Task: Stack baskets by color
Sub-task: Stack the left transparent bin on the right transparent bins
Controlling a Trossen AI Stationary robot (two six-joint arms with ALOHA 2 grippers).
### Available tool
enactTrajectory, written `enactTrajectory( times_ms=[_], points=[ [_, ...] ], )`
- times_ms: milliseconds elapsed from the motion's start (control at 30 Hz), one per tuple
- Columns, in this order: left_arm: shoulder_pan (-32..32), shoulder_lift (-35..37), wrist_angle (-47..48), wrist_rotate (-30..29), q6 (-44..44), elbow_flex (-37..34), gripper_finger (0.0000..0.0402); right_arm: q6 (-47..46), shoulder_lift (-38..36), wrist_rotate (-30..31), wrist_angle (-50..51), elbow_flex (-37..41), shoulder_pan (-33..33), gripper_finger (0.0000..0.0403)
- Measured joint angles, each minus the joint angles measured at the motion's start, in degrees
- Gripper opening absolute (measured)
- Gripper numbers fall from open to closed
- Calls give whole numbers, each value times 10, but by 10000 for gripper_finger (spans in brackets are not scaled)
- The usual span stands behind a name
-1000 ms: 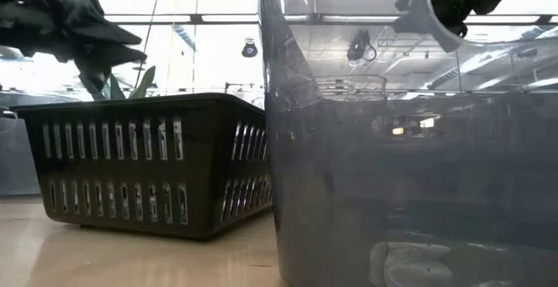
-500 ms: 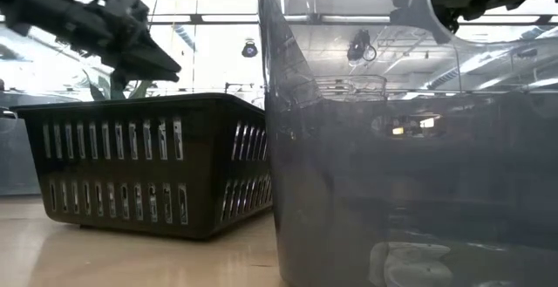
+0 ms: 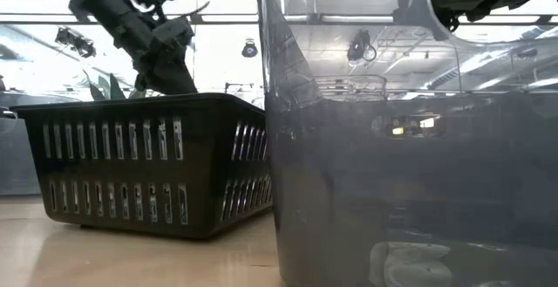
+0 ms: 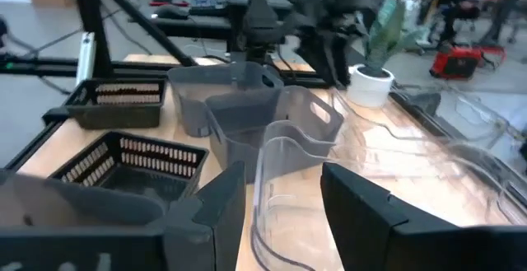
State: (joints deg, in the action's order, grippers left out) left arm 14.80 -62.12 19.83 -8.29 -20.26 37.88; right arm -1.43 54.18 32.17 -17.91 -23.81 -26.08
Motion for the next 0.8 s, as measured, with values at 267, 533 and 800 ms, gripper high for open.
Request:
enactTrajectory(
  times_ms=[267,533,800],
  points=[
    [4,-94,154,5,69,129,164,60,-29,-42,51,0,-1,164],
    [4,-152,267,8,184,206,165,74,-43,-107,-32,52,21,164],
    [4,-187,275,-29,270,206,151,72,-37,-113,-150,114,27,164]
  ],
)
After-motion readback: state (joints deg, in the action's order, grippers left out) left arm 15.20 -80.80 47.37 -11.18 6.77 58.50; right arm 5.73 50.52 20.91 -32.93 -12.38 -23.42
